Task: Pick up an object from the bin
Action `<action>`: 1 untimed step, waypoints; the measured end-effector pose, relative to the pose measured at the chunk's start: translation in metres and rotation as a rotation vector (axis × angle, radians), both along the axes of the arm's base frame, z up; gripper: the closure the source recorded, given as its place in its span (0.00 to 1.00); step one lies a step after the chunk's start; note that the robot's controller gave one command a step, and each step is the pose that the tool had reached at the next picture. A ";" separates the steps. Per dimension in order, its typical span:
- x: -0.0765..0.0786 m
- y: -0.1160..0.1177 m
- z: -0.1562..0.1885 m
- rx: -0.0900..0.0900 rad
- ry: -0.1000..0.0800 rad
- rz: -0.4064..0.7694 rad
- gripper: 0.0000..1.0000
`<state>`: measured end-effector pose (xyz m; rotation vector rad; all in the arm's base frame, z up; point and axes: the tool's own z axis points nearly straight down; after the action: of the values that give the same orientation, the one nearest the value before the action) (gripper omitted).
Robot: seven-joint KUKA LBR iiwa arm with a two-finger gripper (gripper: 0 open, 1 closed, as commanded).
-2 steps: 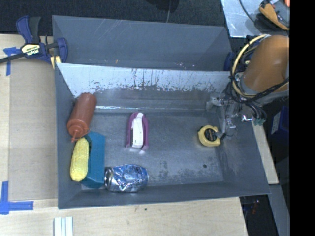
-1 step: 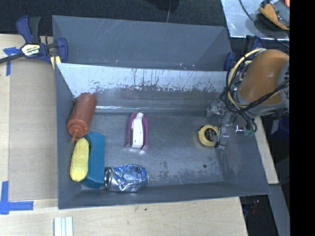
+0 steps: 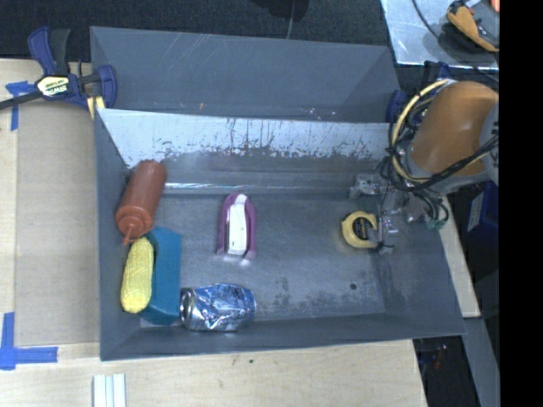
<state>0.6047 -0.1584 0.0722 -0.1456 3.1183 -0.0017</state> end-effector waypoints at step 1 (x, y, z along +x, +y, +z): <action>-0.012 0.006 0.002 -0.001 -0.008 -0.221 1.00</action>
Offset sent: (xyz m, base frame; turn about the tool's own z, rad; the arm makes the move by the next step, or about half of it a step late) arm 0.0000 0.0000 0.0000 0.0000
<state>0.5928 -0.1521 0.0744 0.1993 3.1072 -0.0070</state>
